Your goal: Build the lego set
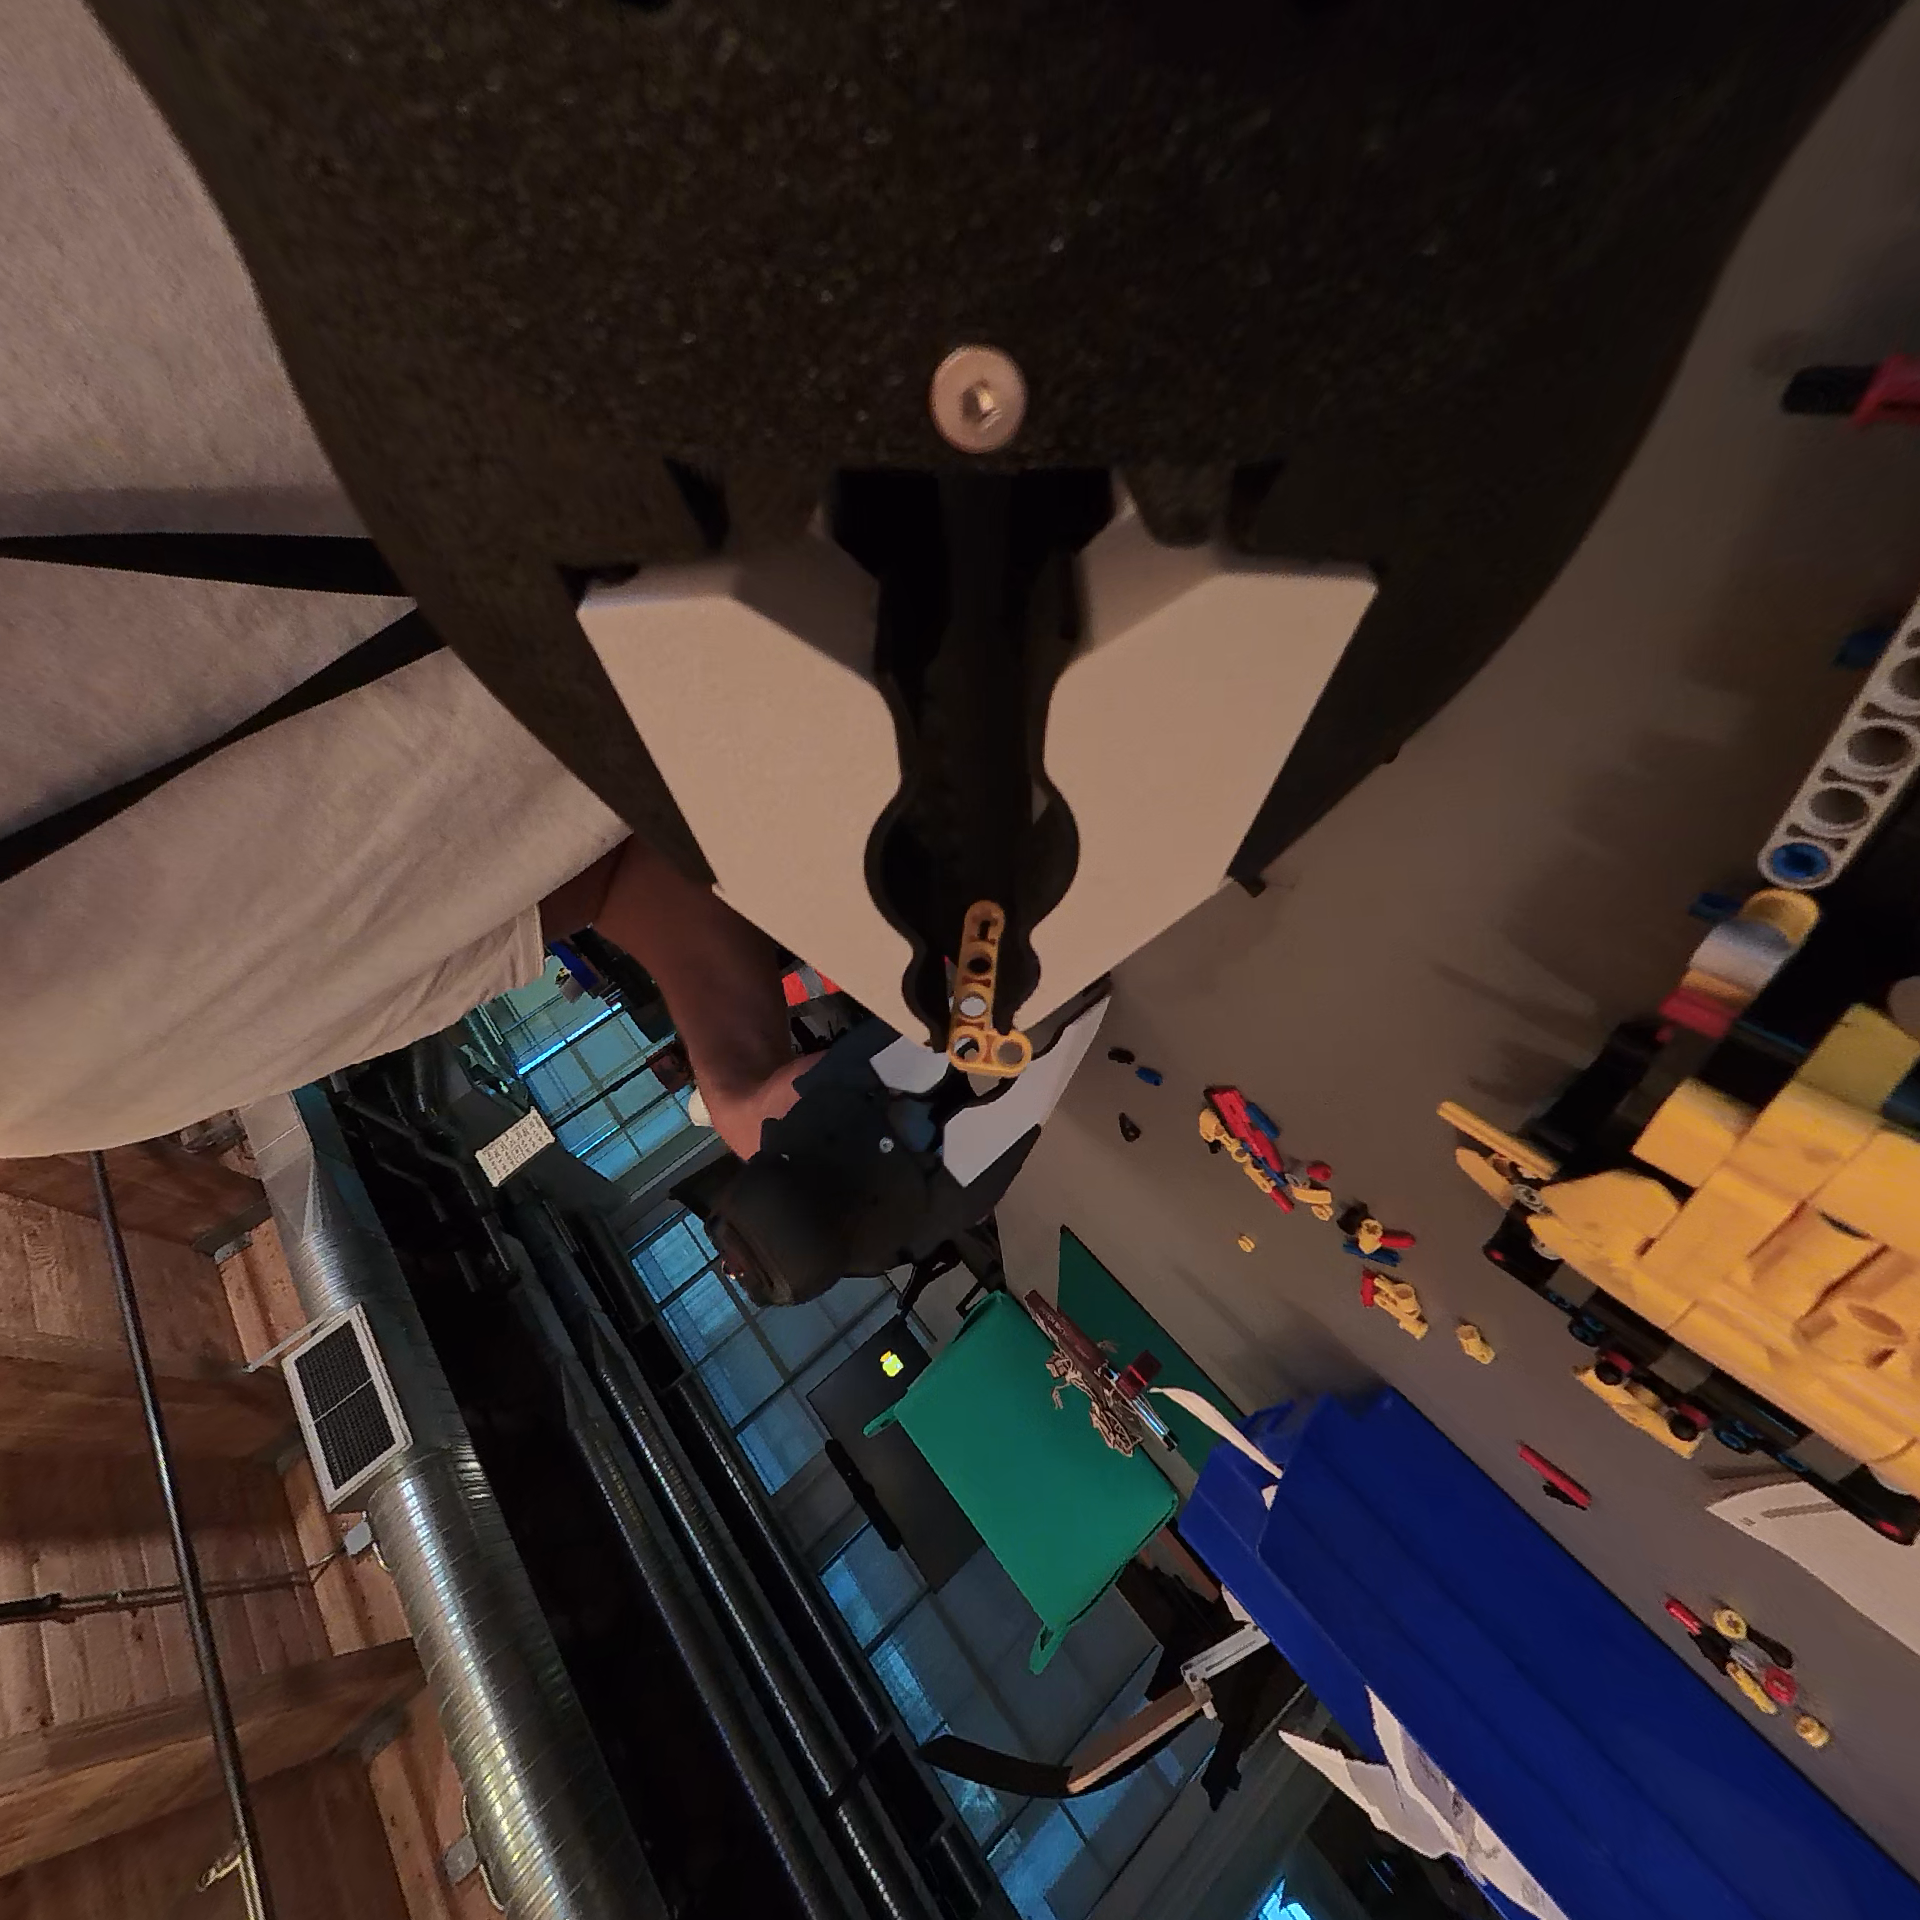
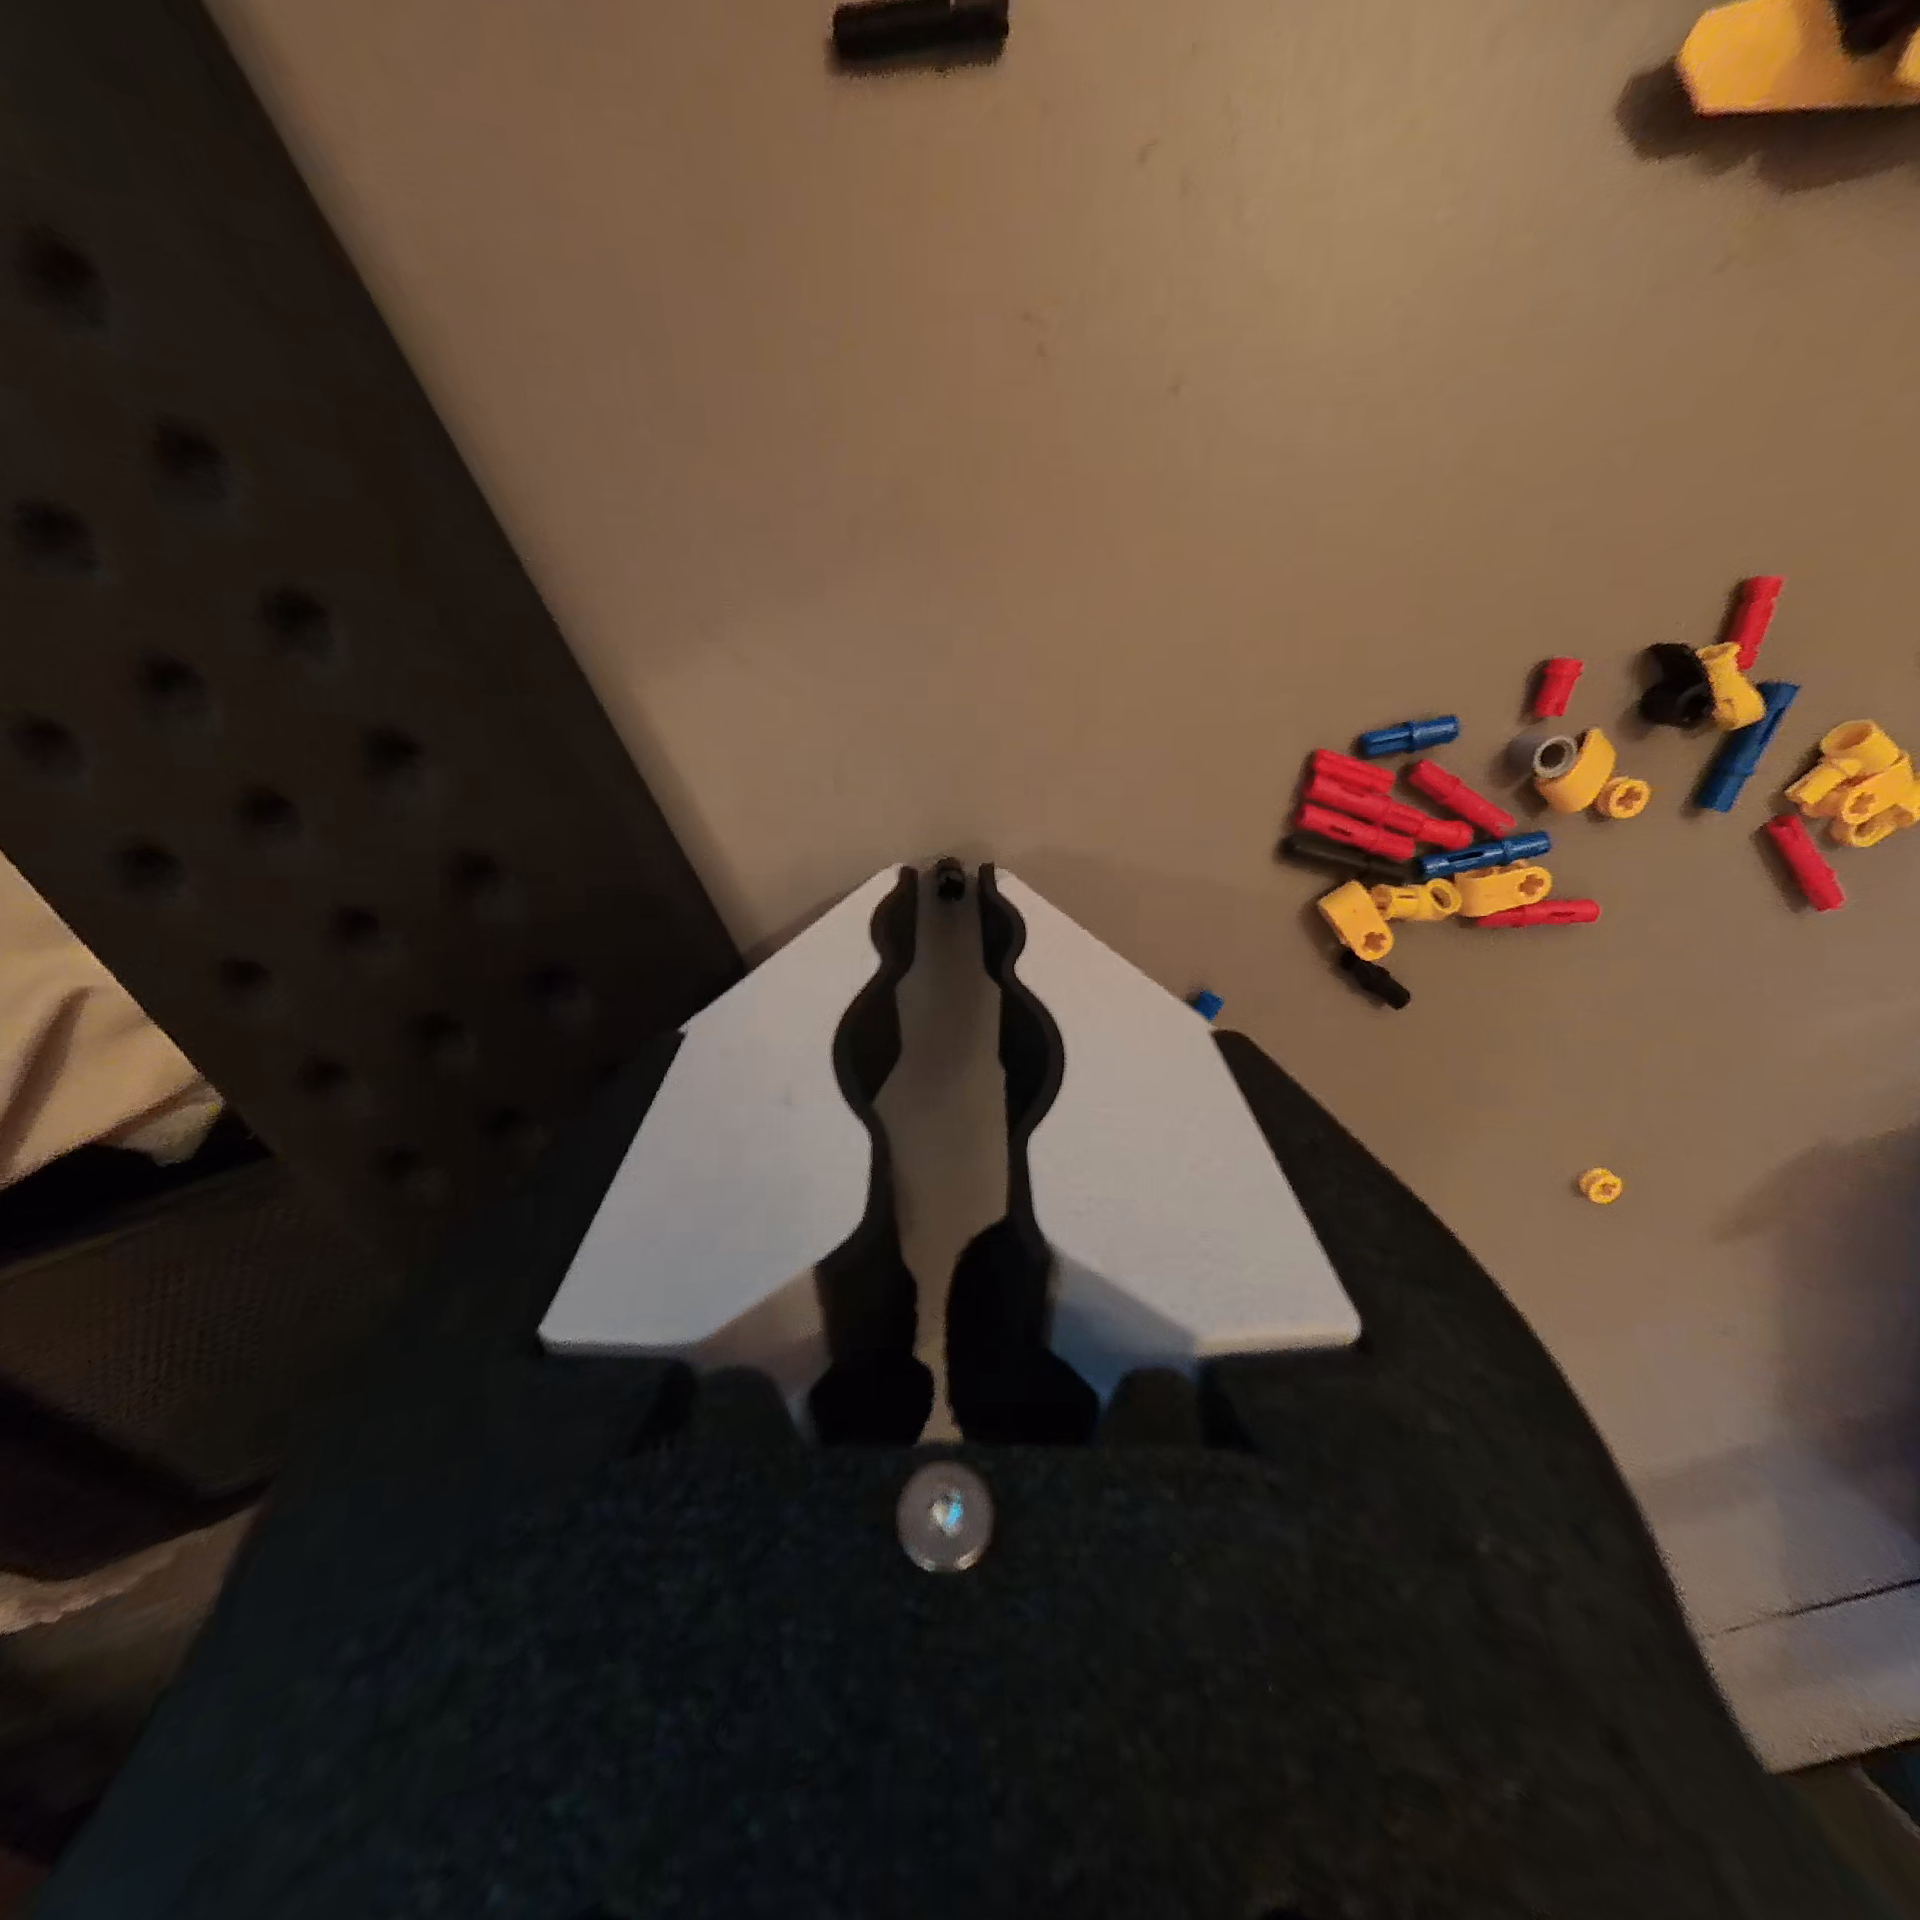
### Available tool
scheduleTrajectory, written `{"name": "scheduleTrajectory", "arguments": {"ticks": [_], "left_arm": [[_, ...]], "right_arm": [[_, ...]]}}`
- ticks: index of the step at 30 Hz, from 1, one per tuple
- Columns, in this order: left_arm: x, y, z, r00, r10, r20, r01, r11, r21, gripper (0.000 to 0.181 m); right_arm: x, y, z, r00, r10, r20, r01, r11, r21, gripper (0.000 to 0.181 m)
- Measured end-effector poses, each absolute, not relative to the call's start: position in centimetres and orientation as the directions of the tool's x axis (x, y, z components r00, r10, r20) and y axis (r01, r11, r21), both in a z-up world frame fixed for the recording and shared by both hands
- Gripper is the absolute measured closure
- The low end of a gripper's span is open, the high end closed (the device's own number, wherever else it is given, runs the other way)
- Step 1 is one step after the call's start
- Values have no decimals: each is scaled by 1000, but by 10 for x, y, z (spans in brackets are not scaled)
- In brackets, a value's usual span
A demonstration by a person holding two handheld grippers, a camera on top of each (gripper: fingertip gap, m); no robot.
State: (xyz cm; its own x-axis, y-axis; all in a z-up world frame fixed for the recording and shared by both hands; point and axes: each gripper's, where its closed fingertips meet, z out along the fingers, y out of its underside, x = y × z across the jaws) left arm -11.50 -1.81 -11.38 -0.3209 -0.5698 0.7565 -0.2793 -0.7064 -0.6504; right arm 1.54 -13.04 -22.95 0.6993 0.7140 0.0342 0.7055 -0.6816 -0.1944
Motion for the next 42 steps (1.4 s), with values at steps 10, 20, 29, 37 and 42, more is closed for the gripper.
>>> {"name": "scheduleTrajectory", "arguments": {"ticks": [10, 20, 29, 37, 42], "left_arm": [[-115, -19, -115, -321, -572, 755, -284, -702, -653, 173], [-137, -1, -67, -565, -235, 791, -192, -895, -403, 174], [-141, 1, -64, -583, -232, 779, -187, -894, -406, 175], [-138, -5, -68, -569, -235, 788, -220, -880, -421, 175], [-138, -4, -69, -564, -232, 792, -217, -884, -414, 175]], "right_arm": [[13, -126, -230, 683, 729, 44, 714, -654, -248, 177], [-77, -36, -93, 729, 685, 14, 263, -261, -929, 178], [-138, 6, -66, 698, 714, 52, 105, -30, -994, 178], [-136, 4, -71, 699, 710, 86, 153, -31, -988, 177], [-140, 1, -70, 693, 708, 140, 201, -3, -980, 178]]}}
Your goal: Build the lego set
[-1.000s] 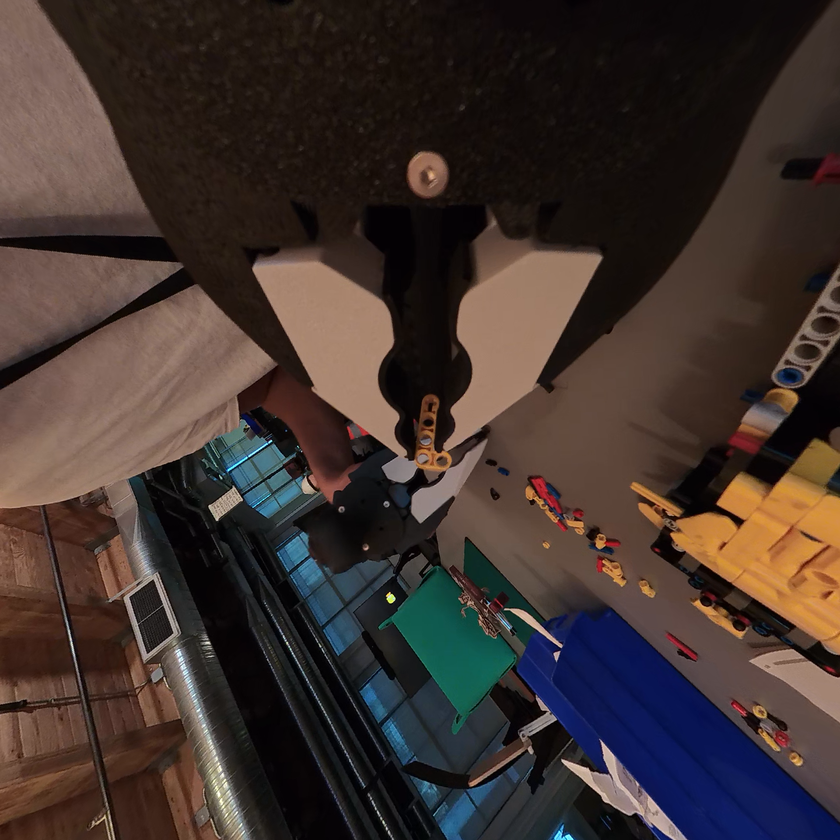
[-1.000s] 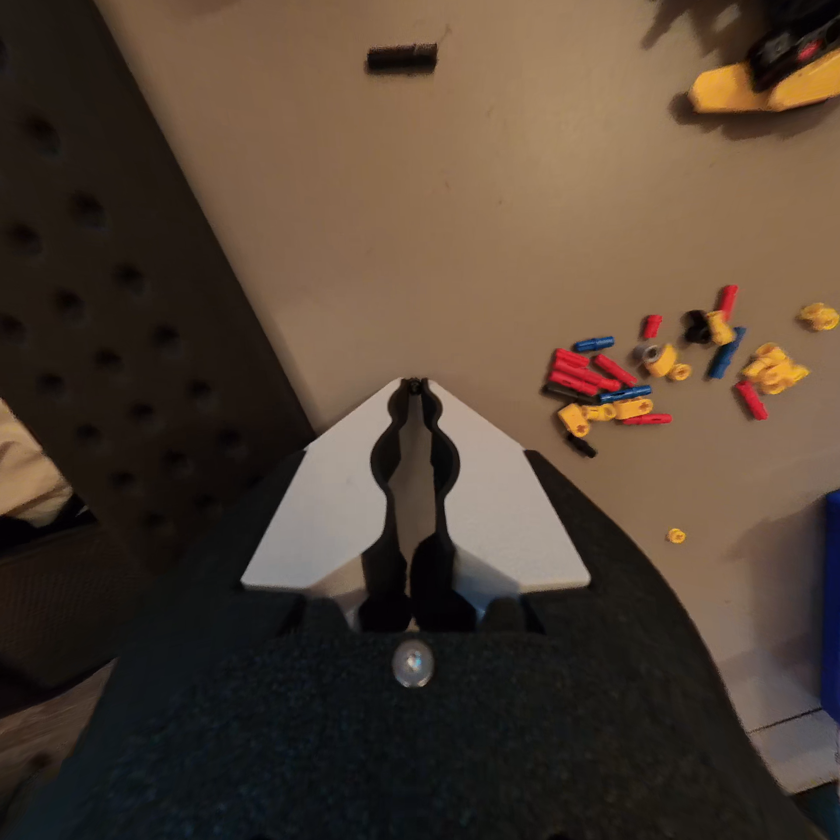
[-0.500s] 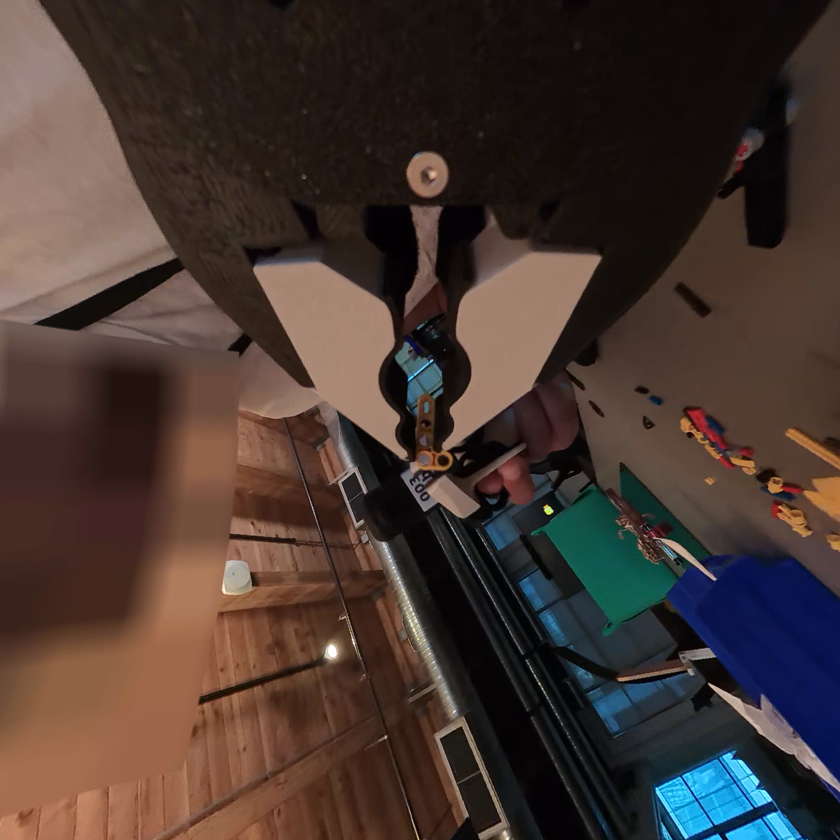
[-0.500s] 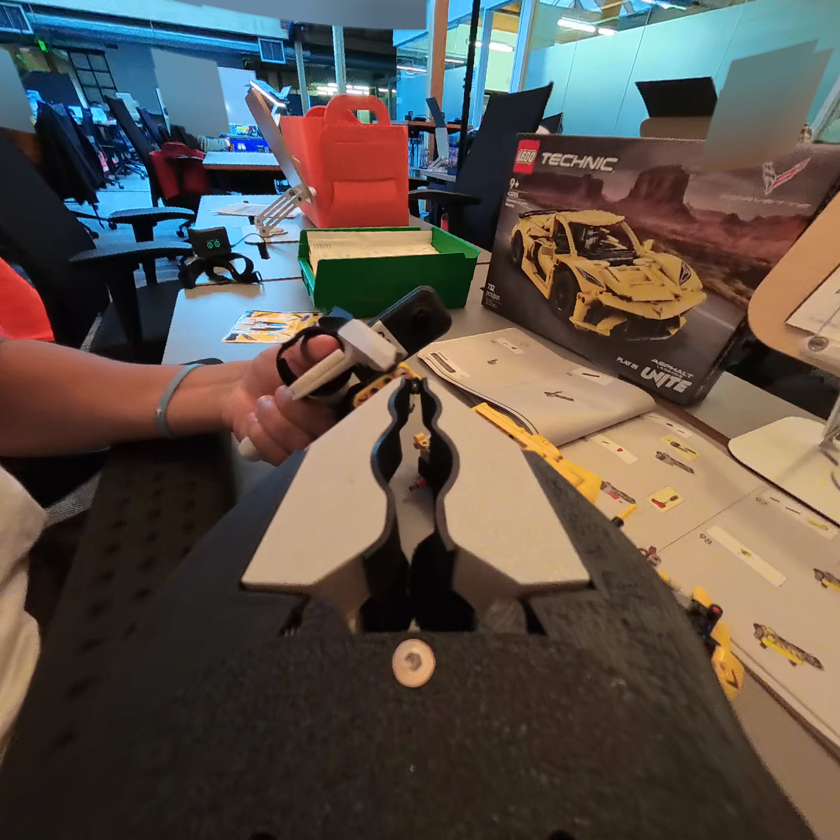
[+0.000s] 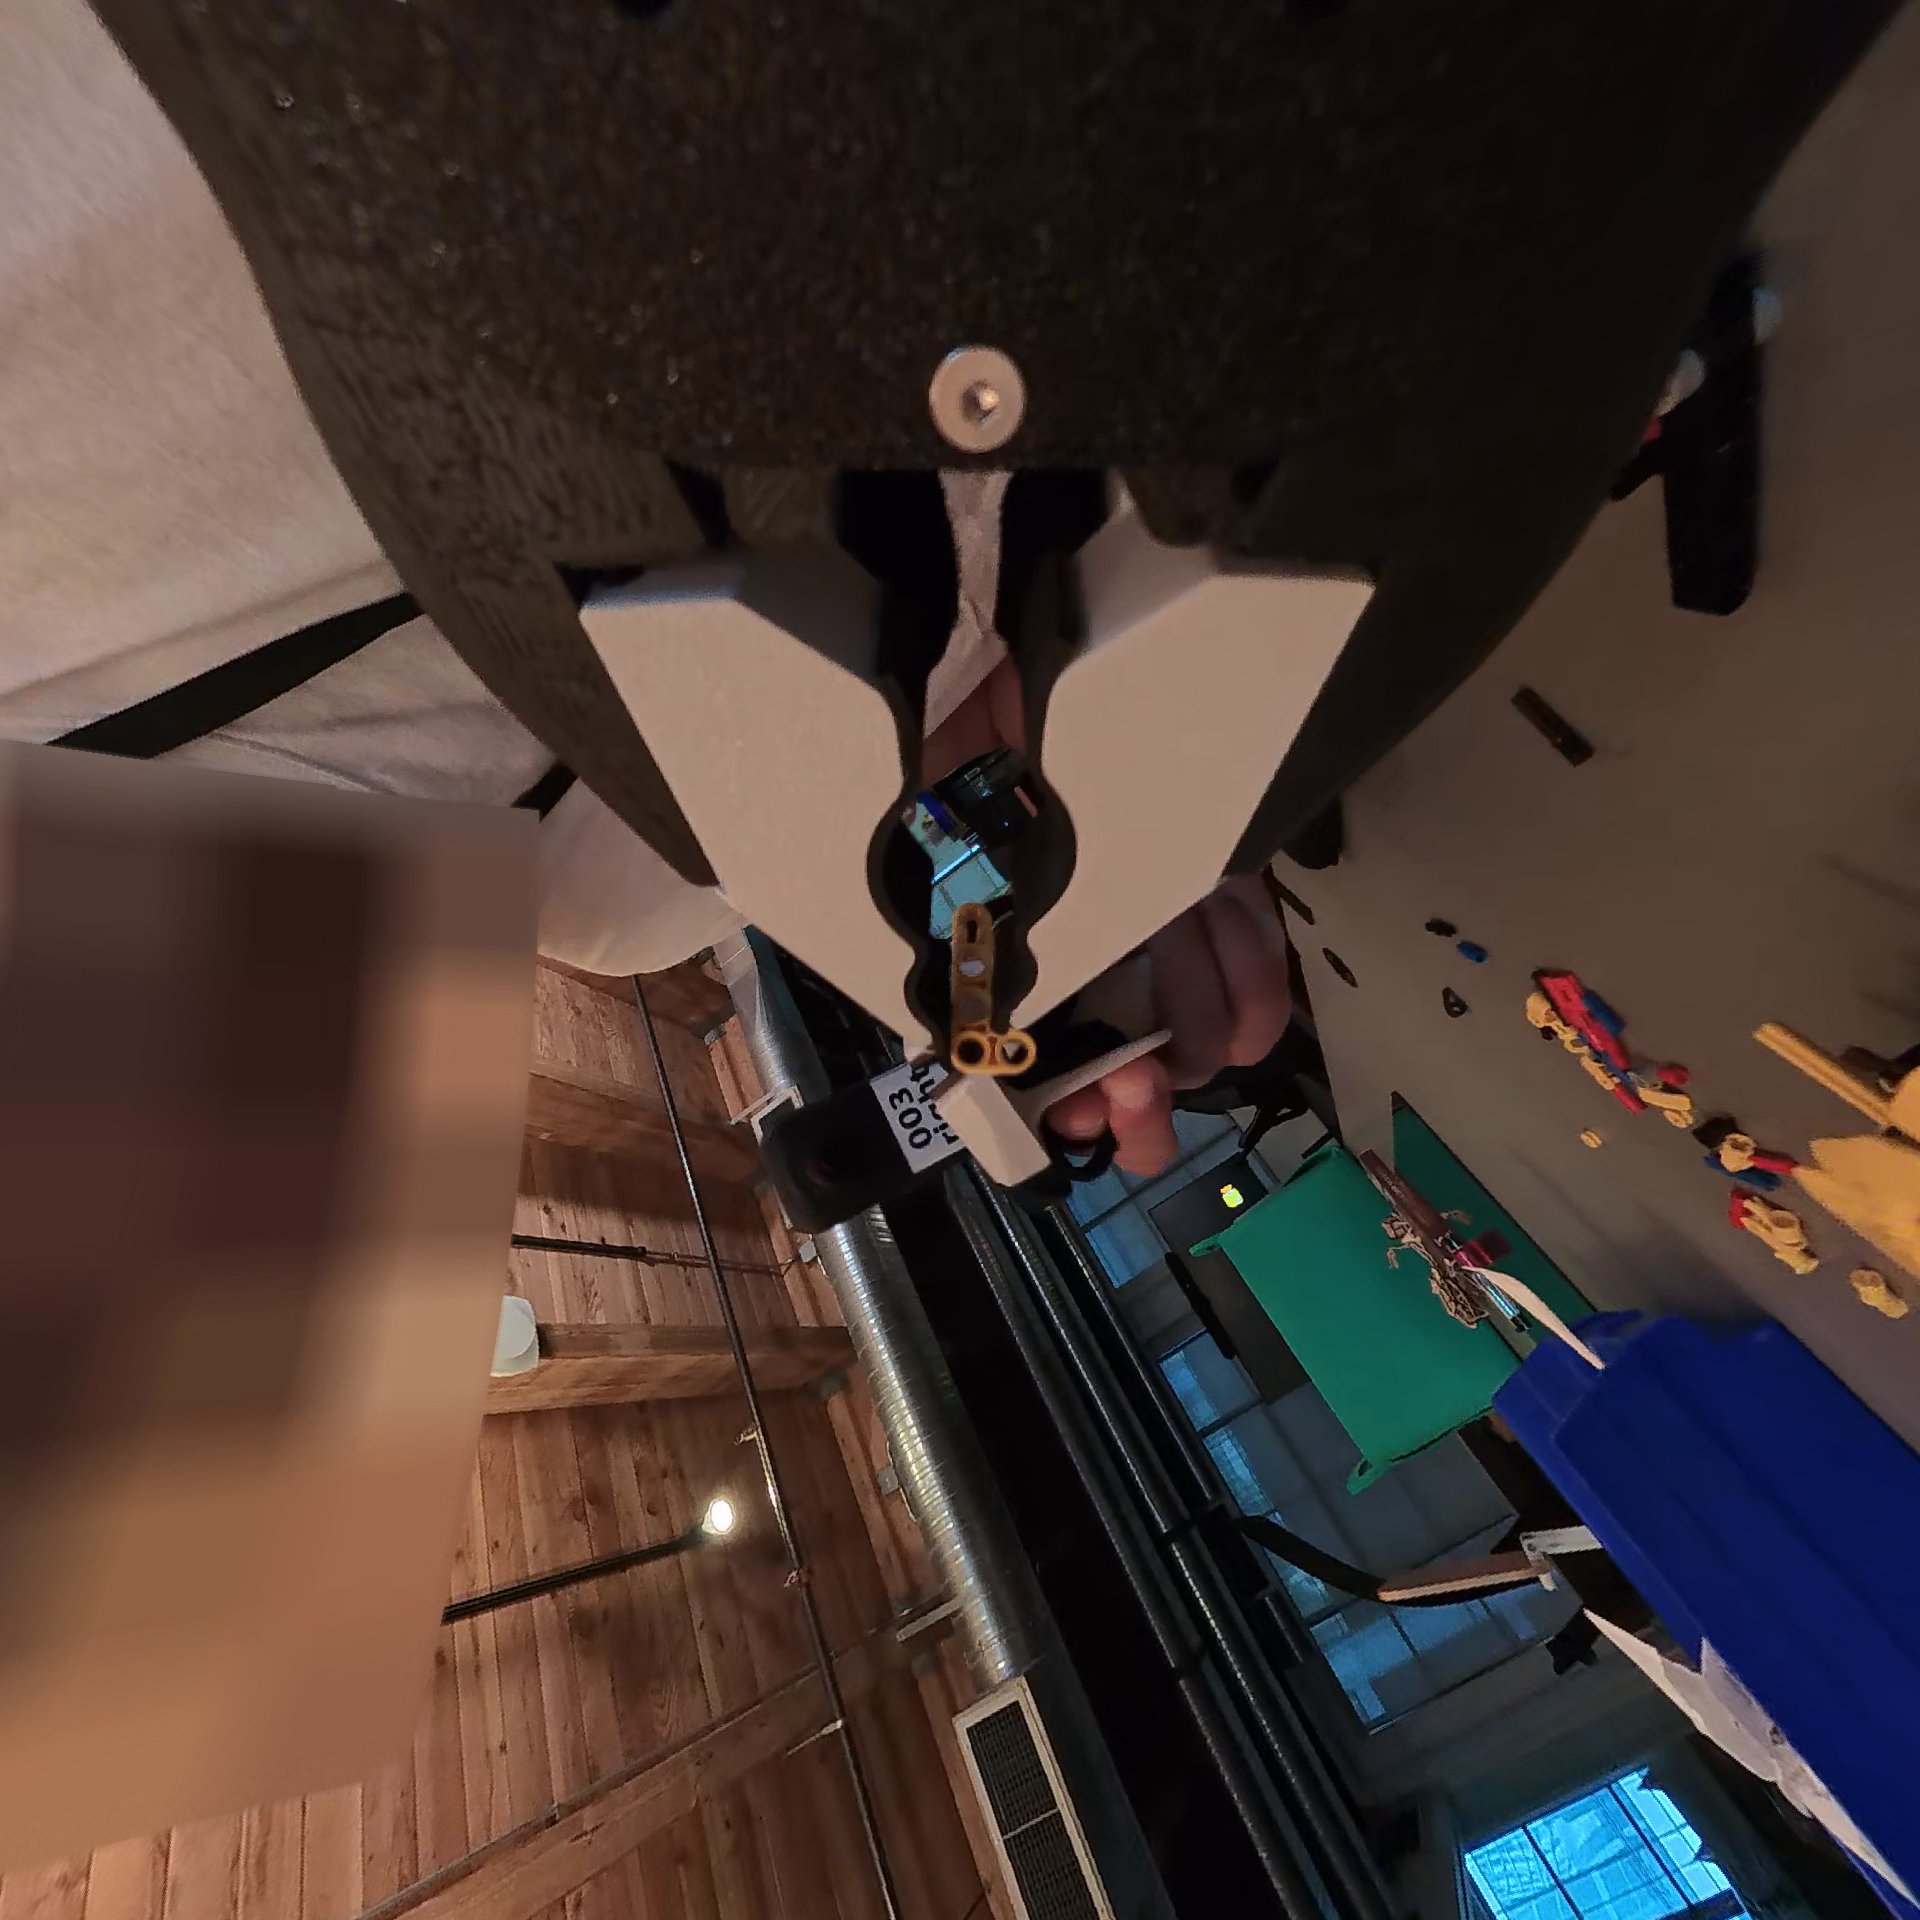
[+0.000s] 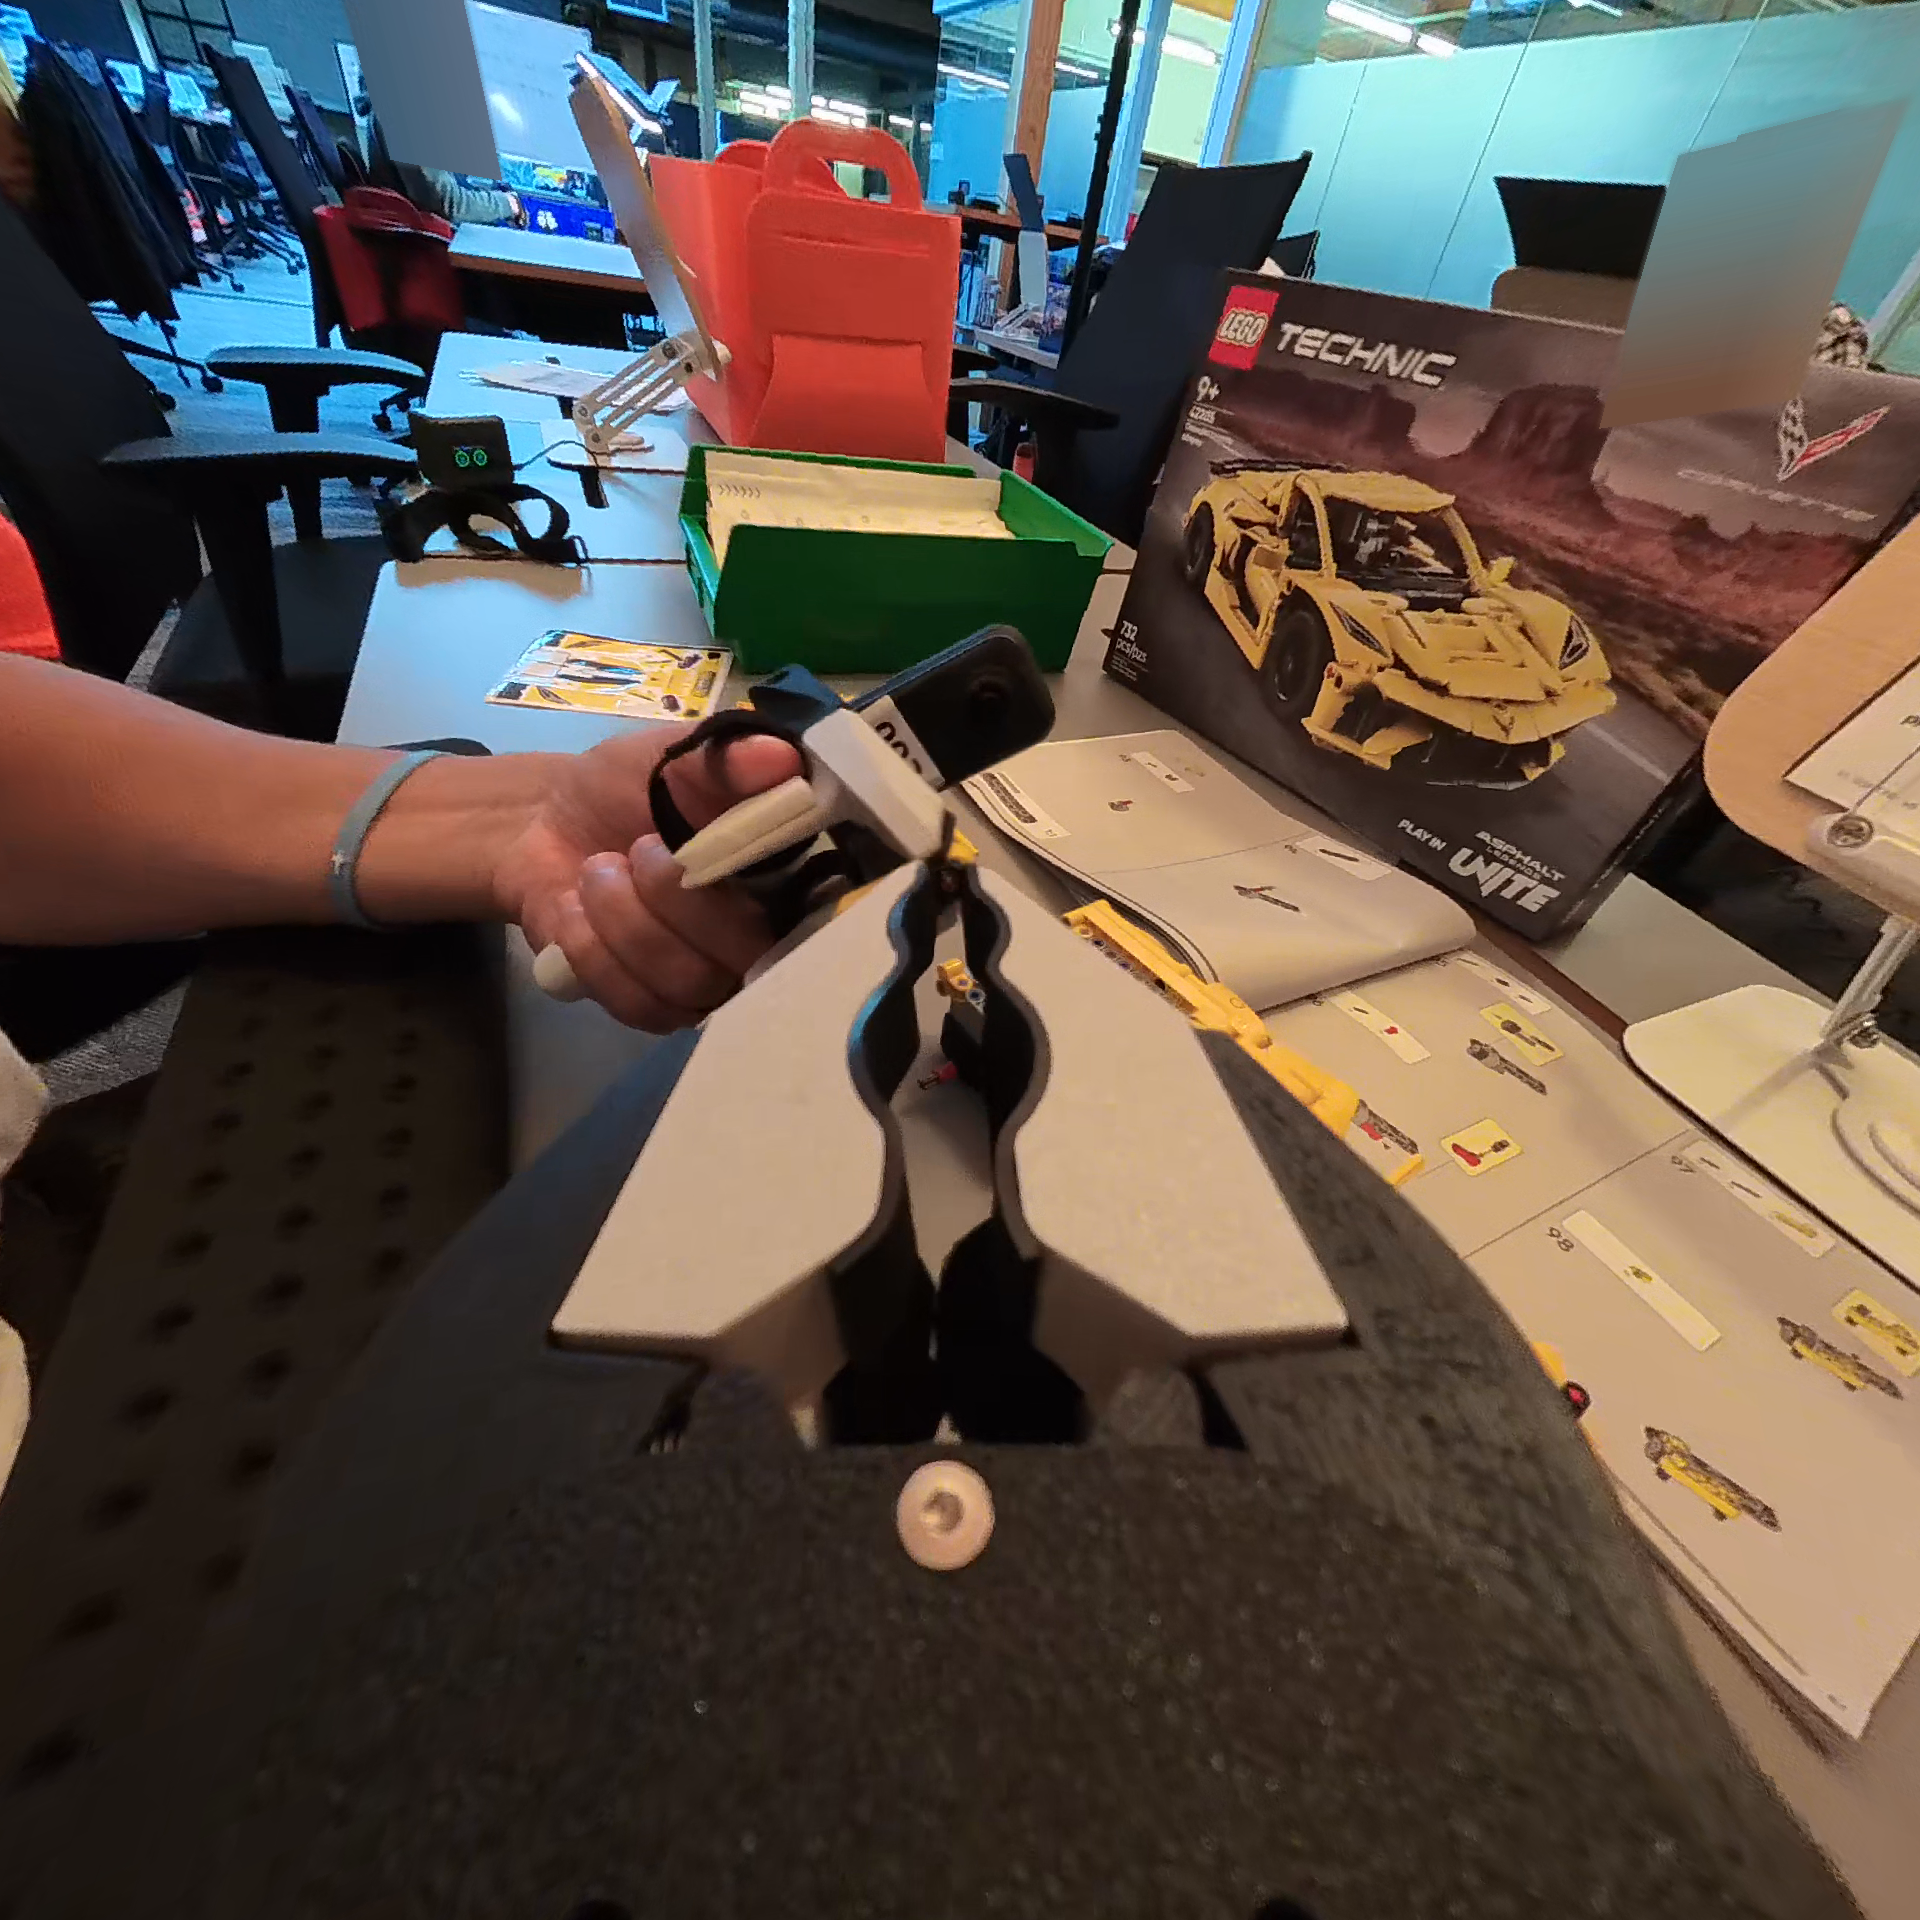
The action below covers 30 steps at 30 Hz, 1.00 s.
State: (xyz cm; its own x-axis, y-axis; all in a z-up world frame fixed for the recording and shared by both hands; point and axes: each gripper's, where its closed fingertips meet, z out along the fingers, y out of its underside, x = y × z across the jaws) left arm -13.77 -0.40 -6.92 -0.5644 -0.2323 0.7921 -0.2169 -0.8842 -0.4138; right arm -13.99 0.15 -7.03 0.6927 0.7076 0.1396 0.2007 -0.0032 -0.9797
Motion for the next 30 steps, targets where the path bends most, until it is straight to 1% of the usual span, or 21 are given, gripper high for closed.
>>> {"name": "scheduleTrajectory", "arguments": {"ticks": [8, 11, 16, 20, 24, 28, 30], "left_arm": [[-138, -3, -69, -566, -219, 795, -219, -889, -401, 175], [-137, -3, -71, -559, -217, 800, -226, -889, -399, 175], [-136, -3, -74, -549, -215, 808, -232, -889, -394, 175], [-137, -5, -77, -539, -219, 813, -245, -883, -401, 175], [-138, -8, -79, -545, -186, 818, -277, -880, -385, 175], [-138, -15, -85, -527, -216, 822, -315, -848, -425, 175], [-138, -21, -87, -525, -231, 819, -338, -827, -449, 175]], "right_arm": [[-138, 4, -73, 713, 684, 153, 200, 12, -980, 178], [-138, 3, -73, 717, 666, 208, 247, 37, -968, 177], [-138, 4, -75, 711, 668, 221, 267, 34, -963, 178], [-138, 3, -79, 703, 678, 213, 247, 47, -968, 178], [-140, -1, -81, 697, 681, 223, 228, 83, -970, 177], [-140, -8, -86, 664, 700, 262, 282, 90, -955, 178], [-142, -11, -90, 651, 691, 314, 331, 114, -937, 178]]}}
